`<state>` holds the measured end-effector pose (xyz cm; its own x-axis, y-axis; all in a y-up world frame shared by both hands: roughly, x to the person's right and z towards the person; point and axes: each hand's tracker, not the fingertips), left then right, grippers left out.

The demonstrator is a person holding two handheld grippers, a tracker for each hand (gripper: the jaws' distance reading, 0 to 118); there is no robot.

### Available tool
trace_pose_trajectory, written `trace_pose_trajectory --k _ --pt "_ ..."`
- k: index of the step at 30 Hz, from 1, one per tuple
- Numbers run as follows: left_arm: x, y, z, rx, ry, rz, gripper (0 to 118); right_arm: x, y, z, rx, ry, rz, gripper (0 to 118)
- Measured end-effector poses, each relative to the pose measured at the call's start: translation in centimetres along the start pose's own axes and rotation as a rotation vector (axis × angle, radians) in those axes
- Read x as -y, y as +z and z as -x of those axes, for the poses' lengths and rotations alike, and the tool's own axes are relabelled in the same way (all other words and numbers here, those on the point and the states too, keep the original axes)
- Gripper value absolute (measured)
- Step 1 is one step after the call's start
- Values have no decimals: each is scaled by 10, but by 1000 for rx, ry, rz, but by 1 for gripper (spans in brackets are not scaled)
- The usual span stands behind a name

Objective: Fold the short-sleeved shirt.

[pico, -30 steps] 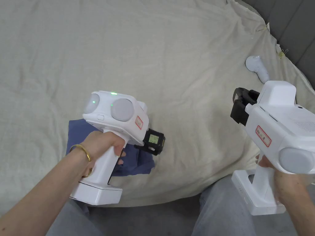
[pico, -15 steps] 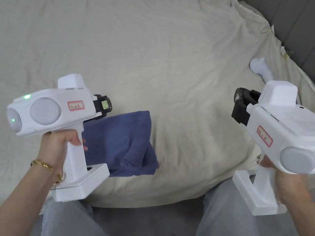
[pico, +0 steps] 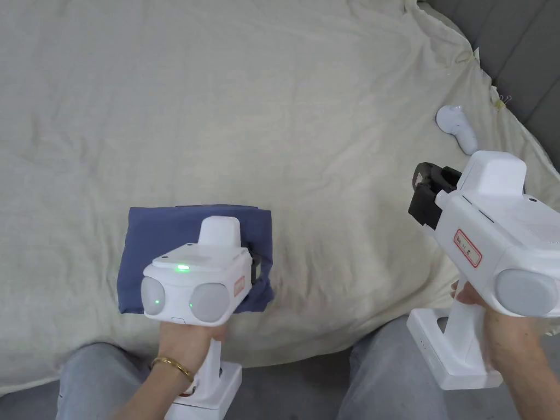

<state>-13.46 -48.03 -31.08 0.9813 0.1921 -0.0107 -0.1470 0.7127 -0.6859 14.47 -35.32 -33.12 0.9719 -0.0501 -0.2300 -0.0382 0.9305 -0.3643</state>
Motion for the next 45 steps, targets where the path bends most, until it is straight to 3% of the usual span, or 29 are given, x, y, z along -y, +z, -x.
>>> trace_pose_trajectory --k 7,12,18,20,25,32,37,45 --pt "4 -4 -23 -47 -70 -11 0 -1 -1 3 -6 4 0 0" --pt "-17 3 -19 156 181 29 0 -8 -5 12 -29 -6 -10 0" --pt "-69 40 -6 228 204 -95 0 -20 -1 28 -67 2 -45 0" --pt "-88 62 9 189 185 -170 0 -21 0 35 -77 13 -59 0" --pt "-106 108 54 -98 52 -323 0 -19 -1 64 -133 23 -76 0" --pt "-84 149 103 -298 85 -404 0 -1 -18 124 -263 47 -55 0" --pt "-59 160 117 -350 72 -388 0 29 -42 177 -353 41 15 0" --pt "-32 157 135 -363 90 -327 0 94 -70 230 -361 40 164 0"
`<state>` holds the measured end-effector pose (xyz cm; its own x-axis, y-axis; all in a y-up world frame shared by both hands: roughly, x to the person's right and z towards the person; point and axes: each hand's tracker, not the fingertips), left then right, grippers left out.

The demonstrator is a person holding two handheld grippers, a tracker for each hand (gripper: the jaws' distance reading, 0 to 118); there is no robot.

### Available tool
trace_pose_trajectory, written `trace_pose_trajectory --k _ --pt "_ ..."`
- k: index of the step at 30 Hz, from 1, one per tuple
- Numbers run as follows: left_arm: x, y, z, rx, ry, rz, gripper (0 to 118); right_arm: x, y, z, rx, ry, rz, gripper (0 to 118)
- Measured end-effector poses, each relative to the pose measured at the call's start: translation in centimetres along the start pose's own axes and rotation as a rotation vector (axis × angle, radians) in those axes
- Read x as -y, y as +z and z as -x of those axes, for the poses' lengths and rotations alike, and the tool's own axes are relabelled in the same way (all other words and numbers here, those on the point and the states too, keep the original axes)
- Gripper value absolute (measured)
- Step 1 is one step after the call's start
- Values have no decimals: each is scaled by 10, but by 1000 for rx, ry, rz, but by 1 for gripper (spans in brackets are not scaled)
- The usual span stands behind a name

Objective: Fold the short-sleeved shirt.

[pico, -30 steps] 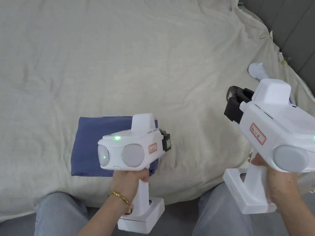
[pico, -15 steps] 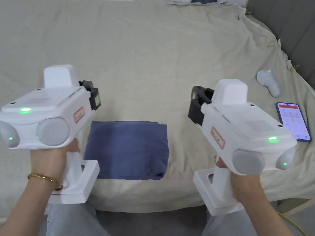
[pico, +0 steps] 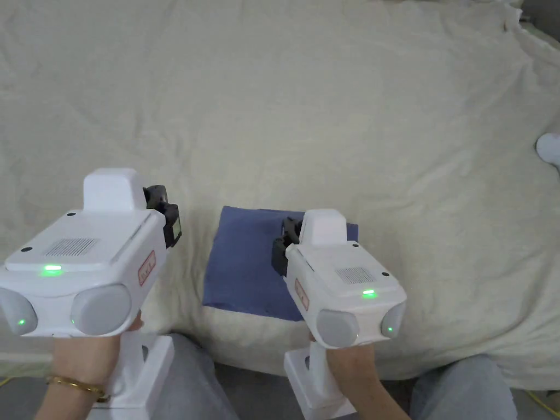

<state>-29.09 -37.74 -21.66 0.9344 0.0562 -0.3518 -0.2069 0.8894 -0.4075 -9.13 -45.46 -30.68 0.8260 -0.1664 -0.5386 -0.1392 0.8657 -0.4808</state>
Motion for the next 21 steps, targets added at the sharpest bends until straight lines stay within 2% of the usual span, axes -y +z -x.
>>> trace_pose_trajectory --k 4,6,11,12,13,14,15,16,17,18,21 --pt "5 -7 3 6 14 22 0 29 -30 -4 32 -16 126 0" --pt "5 -8 2 16 14 23 0 33 -31 -6 24 -27 112 0" --pt "2 -17 0 57 -8 37 0 33 -36 -13 18 35 113 0" --pt "-1 -20 3 99 22 58 5 34 -40 -18 14 28 114 0" --pt "-4 -25 8 139 64 99 14 33 -41 -20 9 17 120 0" --pt "-8 -29 15 182 106 135 29 32 -42 -22 4 4 126 0" --pt "-11 -35 21 229 150 173 58 31 -42 -23 -1 1 129 0" --pt "-14 -43 28 296 179 228 81 30 -41 -22 -5 5 131 0" --pt "-15 -51 35 375 189 294 100 30 -41 -21 -7 13 132 0" --pt "-18 -55 39 444 206 347 114 30 -41 -21 -7 31 133 0" --pt "-12 -82 59 632 301 477 117 31 -42 -21 -6 41 132 0"
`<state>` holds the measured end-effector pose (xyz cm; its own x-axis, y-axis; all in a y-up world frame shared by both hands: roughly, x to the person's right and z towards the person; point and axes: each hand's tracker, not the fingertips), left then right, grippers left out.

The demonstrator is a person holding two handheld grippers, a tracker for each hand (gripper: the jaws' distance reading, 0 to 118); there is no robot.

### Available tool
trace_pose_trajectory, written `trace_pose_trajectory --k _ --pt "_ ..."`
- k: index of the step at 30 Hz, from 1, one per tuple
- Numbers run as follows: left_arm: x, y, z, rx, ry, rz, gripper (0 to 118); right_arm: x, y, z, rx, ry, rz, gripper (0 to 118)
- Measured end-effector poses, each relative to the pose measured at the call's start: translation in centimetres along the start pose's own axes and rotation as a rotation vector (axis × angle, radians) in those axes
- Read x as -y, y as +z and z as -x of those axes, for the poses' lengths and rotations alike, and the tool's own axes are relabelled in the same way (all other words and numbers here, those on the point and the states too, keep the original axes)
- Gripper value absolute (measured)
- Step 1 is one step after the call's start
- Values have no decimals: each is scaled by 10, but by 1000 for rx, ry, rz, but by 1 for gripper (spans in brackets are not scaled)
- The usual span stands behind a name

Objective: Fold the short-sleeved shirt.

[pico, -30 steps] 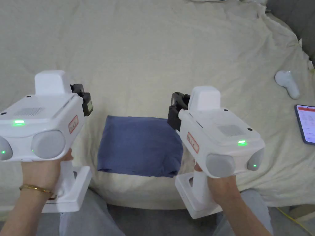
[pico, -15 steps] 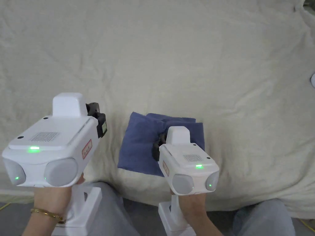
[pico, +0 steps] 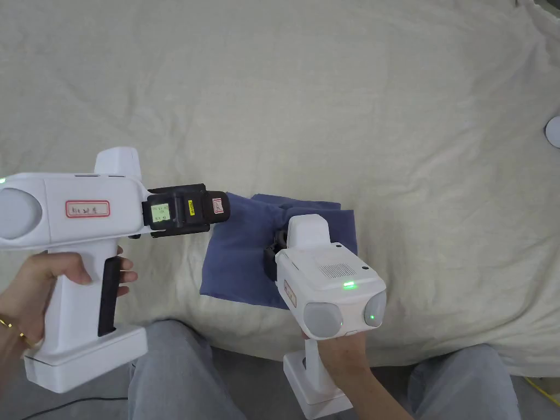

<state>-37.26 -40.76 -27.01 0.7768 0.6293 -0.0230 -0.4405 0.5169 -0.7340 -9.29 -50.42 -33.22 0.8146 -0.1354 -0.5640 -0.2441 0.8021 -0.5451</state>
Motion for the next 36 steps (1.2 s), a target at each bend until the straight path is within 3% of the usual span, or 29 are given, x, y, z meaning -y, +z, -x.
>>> trace_pose_trajectory --k 3,6,11,15,18,20,22,25,31,36 --pt "-4 -17 29 173 109 125 117 -1 2 1 -4 -13 1 0" --pt "0 -37 44 250 193 200 117 -2 2 0 -8 -6 3 0" --pt "1 -65 55 248 219 231 113 -5 7 5 -12 -6 5 0" --pt "0 -81 65 249 247 287 75 -6 8 6 -16 -10 7 0" --pt "1 -88 69 241 239 303 70 -7 8 6 -21 -19 11 0" --pt "0 -90 69 232 248 303 58 -6 6 3 -23 -21 13 0" --pt "4 -91 63 170 192 284 29 -7 5 2 -26 -31 15 0" --pt "7 -87 53 144 191 266 22 -10 8 4 -30 -36 21 0" --pt "-1 -83 16 -64 164 278 16 -25 17 -1 -53 -35 39 0" --pt "-16 -72 -3 -101 170 268 16 -56 67 -13 -74 -34 -106 0"
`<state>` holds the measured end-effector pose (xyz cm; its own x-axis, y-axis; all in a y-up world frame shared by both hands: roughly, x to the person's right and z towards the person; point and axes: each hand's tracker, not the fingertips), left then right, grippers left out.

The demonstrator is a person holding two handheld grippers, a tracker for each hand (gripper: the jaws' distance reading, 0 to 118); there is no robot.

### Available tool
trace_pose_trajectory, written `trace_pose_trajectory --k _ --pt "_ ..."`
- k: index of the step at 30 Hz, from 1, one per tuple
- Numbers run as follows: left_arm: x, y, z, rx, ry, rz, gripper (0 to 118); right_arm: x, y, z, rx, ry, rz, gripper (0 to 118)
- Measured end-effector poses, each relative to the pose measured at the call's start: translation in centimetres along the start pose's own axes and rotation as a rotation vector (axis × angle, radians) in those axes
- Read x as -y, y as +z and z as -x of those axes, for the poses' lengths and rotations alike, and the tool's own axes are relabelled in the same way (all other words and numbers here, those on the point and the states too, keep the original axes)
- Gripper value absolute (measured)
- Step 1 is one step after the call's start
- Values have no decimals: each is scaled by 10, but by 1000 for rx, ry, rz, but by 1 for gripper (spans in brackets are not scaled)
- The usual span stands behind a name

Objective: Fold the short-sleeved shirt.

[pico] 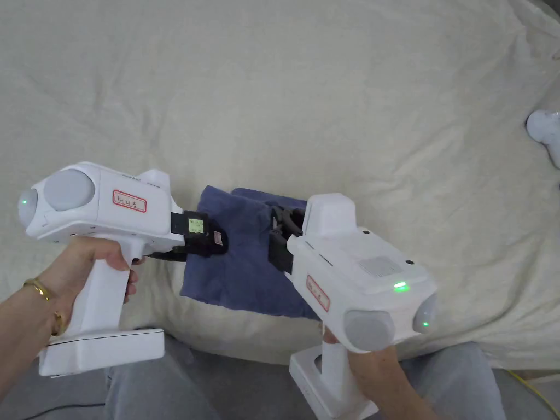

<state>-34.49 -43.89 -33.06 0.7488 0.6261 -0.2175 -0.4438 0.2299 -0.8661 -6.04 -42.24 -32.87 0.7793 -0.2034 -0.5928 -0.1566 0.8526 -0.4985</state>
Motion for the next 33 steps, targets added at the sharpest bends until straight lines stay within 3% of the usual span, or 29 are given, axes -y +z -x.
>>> trace_pose_trajectory --k 7,14,17,28,31,32,33 --pt "-23 74 5 -128 -18 -104 15 -43 55 -33 42 21 -156 0" --pt "-70 166 67 -438 1 -210 15 -60 72 -61 128 -8 -185 0" --pt "-91 197 99 -585 12 -263 15 -62 69 -74 155 -39 -191 0" --pt "-163 258 218 -1000 75 -168 15 -68 30 -72 232 -80 -106 0" --pt "-161 254 223 -1172 -14 -144 16 -68 15 -69 239 -79 -76 0" --pt "-162 253 227 -1196 -35 -143 17 -68 12 -69 240 -77 -69 0" --pt "-163 253 239 -1213 -48 -151 27 -68 8 -68 239 -73 -64 0"
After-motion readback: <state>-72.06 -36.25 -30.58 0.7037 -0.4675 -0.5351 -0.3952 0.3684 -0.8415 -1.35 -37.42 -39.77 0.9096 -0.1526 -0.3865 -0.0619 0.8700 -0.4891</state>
